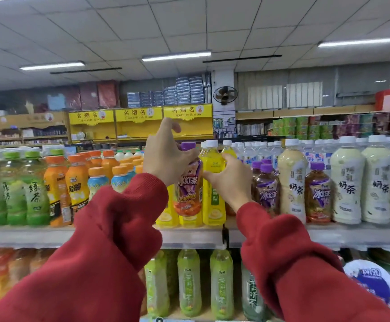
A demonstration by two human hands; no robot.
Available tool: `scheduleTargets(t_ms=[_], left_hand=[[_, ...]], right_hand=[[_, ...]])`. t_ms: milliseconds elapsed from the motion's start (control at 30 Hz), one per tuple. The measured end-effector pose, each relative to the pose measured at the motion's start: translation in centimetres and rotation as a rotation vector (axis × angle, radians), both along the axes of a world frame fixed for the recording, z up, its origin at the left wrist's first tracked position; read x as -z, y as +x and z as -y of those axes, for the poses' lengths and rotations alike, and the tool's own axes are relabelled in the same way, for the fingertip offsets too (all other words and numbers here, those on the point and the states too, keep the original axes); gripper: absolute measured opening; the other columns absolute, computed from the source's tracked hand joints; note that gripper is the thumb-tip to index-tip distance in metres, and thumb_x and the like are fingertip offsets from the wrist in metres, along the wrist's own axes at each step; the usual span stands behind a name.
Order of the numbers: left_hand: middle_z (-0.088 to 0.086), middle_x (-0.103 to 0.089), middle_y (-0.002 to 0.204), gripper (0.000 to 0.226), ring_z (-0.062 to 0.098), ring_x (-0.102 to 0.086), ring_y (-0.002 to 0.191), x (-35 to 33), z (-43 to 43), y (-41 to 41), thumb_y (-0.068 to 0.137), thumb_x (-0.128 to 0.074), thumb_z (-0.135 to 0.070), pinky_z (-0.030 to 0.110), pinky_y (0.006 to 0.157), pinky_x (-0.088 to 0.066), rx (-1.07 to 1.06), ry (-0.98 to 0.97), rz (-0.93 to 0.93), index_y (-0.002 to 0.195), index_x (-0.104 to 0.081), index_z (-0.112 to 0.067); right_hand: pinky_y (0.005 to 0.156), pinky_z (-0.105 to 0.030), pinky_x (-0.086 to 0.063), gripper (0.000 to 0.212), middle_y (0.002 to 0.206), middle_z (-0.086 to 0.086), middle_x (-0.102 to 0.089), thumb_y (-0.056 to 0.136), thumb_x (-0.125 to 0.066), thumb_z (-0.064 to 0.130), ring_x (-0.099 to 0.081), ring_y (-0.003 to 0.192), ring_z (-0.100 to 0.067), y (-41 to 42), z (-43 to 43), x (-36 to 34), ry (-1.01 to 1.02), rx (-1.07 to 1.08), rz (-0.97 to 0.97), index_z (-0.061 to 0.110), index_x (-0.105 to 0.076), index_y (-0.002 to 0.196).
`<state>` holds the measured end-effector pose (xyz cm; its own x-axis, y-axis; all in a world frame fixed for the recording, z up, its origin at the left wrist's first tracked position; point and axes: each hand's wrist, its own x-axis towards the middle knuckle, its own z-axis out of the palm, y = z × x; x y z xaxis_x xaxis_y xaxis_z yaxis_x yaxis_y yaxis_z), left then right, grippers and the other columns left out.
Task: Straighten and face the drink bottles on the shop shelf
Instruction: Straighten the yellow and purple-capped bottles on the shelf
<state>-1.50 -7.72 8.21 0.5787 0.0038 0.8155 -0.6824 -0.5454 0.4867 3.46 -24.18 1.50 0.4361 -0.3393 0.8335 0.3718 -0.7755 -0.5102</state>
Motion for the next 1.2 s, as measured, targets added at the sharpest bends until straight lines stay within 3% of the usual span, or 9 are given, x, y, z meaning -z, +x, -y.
scheduleTargets(t_ms=[167, 267, 433, 533, 700, 800, 967, 1067, 1200], left_hand=[[0.010, -0.076, 0.077, 0.051, 0.034, -0.073, 0.067, 0.9, -0.7, 0.4, 0.078, -0.086, -0.024, 0.052, 0.058, -0.063, 0.003, 0.012, -0.012, 0.112, -0.048, -0.017], [0.011, -0.077, 0.077, 0.051, 0.034, -0.072, 0.070, 1.2, -0.4, 0.7, 0.077, -0.085, -0.024, 0.051, 0.058, -0.063, 0.008, 0.014, -0.016, 0.112, -0.049, -0.017], [0.007, -0.077, 0.077, 0.052, 0.026, -0.073, 0.061, 1.6, 1.1, 1.0, 0.077, -0.086, -0.023, 0.043, 0.052, -0.062, 0.048, -0.002, -0.026, 0.110, -0.047, -0.020], [0.005, -0.076, 0.077, 0.054, 0.023, -0.075, 0.064, 1.8, 1.7, 1.3, 0.077, -0.088, -0.027, 0.041, 0.053, -0.063, 0.050, 0.001, -0.034, 0.112, -0.047, -0.022], [0.012, -0.077, 0.078, 0.052, 0.022, -0.065, 0.049, 2.6, 2.9, 1.9, 0.079, -0.087, -0.025, 0.038, 0.044, -0.057, 0.114, 0.010, -0.075, 0.111, -0.046, -0.020], [0.010, -0.077, 0.079, 0.051, 0.021, -0.065, 0.050, 2.9, 3.9, 2.1, 0.079, -0.087, -0.026, 0.035, 0.044, -0.056, 0.127, 0.016, -0.080, 0.110, -0.046, -0.021], [0.009, -0.078, 0.076, 0.049, 0.028, -0.073, 0.056, 3.1, 6.5, 2.2, 0.079, -0.087, -0.025, 0.047, 0.049, -0.062, 0.149, 0.012, -0.053, 0.108, -0.048, -0.020], [0.010, -0.077, 0.077, 0.047, 0.029, -0.073, 0.057, 3.5, 8.6, 2.6, 0.079, -0.087, -0.025, 0.050, 0.050, -0.062, 0.165, -0.001, -0.053, 0.105, -0.048, -0.020], [0.015, -0.075, 0.080, 0.046, 0.038, -0.073, 0.060, 4.7, 10.7, 3.4, 0.080, -0.086, -0.023, 0.055, 0.054, -0.061, 0.169, -0.010, -0.095, 0.105, -0.048, -0.019]], right_hand=[[0.075, -0.038, -0.054, 0.077, 0.046, 0.014, -0.050, 0.066, -0.083, 0.055, -0.062, 0.062, -0.015, 1.3, -0.7, 0.6, 0.001, -0.026, -0.030, 0.016, -0.064, 0.129], [0.072, -0.036, -0.050, 0.076, 0.050, 0.015, -0.052, 0.068, -0.084, 0.051, -0.055, 0.063, -0.017, 1.2, -0.8, 0.8, -0.038, 0.041, 0.027, 0.011, -0.063, 0.129], [0.066, -0.033, -0.042, 0.067, 0.089, -0.012, -0.071, 0.083, -0.074, 0.035, -0.066, 0.085, -0.033, 0.8, -0.3, 1.4, -0.049, -0.048, -0.016, 0.014, -0.048, 0.141], [0.084, -0.043, -0.052, 0.079, 0.114, -0.014, -0.068, 0.083, -0.076, 0.026, -0.062, 0.105, -0.033, 0.5, 0.5, 1.8, -0.084, -0.148, -0.069, 0.022, -0.034, 0.150], [0.074, -0.029, -0.048, 0.097, 0.115, -0.006, -0.065, 0.079, -0.068, -0.005, -0.062, 0.101, -0.024, -0.2, 2.5, 3.4, -0.176, -0.208, -0.178, 0.030, -0.019, 0.155], [0.073, -0.017, -0.049, 0.088, 0.115, 0.005, -0.064, 0.084, -0.070, 0.003, -0.064, 0.085, -0.007, -1.3, 3.8, 4.3, -0.167, -0.251, -0.174, 0.027, -0.023, 0.155], [0.080, -0.045, -0.057, 0.053, 0.127, 0.002, -0.067, 0.097, -0.058, 0.018, -0.070, 0.082, -0.019, -4.6, 6.5, 6.1, -0.030, -0.109, -0.083, 0.020, -0.043, 0.148], [0.072, -0.031, -0.055, 0.049, 0.113, 0.007, -0.071, 0.091, -0.063, 0.039, -0.062, 0.071, -0.008, -6.4, 7.0, 7.7, 0.027, -0.059, -0.039, 0.019, -0.057, 0.135], [0.075, -0.025, -0.051, 0.058, 0.098, 0.012, -0.072, 0.072, -0.076, 0.058, -0.065, 0.087, -0.007, -6.5, 6.9, 9.6, 0.008, 0.023, -0.077, 0.022, -0.069, 0.116]])
